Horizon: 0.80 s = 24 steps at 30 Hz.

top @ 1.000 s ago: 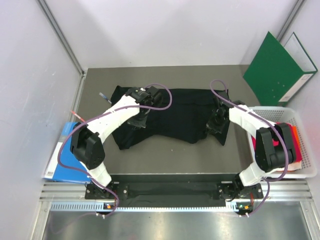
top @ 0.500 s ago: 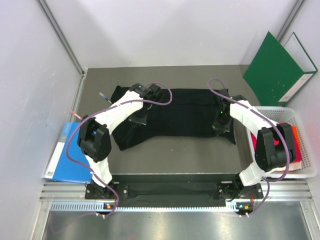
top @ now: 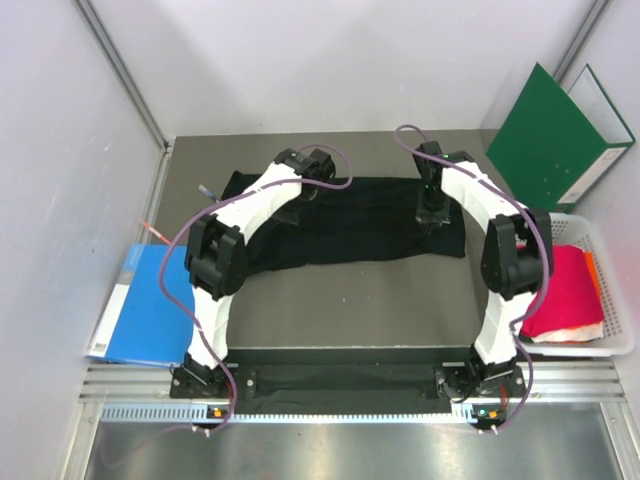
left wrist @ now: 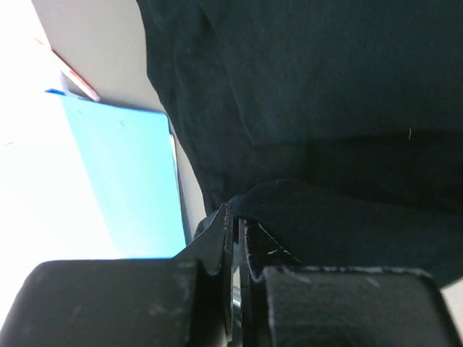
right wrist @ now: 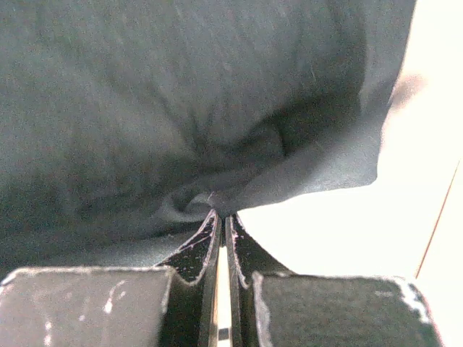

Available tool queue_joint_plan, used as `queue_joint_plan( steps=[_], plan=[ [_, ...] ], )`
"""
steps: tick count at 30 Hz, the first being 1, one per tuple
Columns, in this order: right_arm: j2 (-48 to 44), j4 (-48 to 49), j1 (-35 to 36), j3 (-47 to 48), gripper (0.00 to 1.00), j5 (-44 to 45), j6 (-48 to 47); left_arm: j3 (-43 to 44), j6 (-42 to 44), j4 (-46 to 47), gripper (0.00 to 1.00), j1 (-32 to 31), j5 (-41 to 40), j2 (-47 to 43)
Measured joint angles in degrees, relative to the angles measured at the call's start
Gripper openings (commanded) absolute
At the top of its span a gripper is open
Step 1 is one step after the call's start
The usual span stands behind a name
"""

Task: Fold and stack the t-shirts
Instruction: Fold the other side of the tshirt into a rectangle

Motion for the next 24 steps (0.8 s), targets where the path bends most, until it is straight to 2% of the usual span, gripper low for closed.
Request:
queue_joint_plan(
  steps=[7,14,18,20,22,24],
  plan=[
    [9.90,-1.31,-1.05,10.62,0.00,0.09,-4.33,8.63,-0.63,-0.17,0.00,1.03,-5.16,7.45],
    [14.08,-1.49,-3.74,17.31,0.01,-0.22,-7.82,15.61,-2.40,0.07,0.00,2.64,-8.33,11.50],
    [15.21,-1.40,-5.25,17.97,0.07,-0.72,-8.92,17.99,-2.91,0.02,0.00,2.93,-10.08,14.05],
    [16.24,-1.44,-5.77,18.23,0.13,-1.44,-9.27,18.88,-2.95,0.07,0.00,2.95,-10.47,15.50],
    [18.08,-1.38,-6.14,19.08,0.43,-2.40,-9.77,20.24,-2.91,-0.02,0.00,2.93,-11.13,16.87],
    [19.41,-1.20,-6.40,19.19,0.63,-3.41,-9.99,21.49,-2.80,-0.07,0.00,2.95,-12.37,17.86]
  ],
)
